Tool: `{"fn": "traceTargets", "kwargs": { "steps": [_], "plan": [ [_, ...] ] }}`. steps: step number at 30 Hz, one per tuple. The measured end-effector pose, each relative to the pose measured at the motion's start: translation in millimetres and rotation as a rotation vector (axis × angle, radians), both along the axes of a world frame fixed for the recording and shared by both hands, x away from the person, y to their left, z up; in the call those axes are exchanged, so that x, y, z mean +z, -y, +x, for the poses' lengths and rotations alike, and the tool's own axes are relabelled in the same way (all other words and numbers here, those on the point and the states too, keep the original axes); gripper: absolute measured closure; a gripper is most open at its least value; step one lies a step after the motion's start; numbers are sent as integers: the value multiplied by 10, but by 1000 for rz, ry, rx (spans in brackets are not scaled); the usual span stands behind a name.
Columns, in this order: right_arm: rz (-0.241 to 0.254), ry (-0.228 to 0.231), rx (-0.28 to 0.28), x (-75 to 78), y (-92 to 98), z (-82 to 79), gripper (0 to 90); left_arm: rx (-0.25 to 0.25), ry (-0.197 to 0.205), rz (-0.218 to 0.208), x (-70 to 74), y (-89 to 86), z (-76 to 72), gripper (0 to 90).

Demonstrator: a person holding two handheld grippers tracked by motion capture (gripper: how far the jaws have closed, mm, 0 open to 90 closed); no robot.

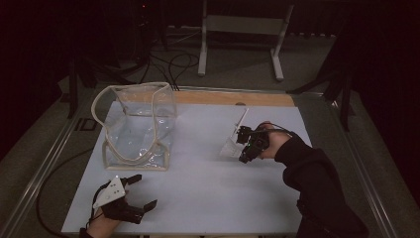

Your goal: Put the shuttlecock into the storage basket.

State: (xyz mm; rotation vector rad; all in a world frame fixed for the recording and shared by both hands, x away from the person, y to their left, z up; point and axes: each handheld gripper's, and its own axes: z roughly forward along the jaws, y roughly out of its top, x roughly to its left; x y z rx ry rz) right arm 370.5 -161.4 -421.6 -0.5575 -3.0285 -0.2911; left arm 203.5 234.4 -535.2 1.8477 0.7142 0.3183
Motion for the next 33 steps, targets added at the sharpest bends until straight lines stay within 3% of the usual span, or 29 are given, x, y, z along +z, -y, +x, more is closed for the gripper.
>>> {"fn": "traceTargets", "kwargs": {
  "steps": [17, 33],
  "plan": [
    [58, 37, 46, 428, -217, 2, 664, -2, -2, -5, -2, 2, 1, 5],
    [83, 64, 82, 703, -485, -12, 664, -4, -3, -4, -3, 7, -3, 5]
  ]
}}
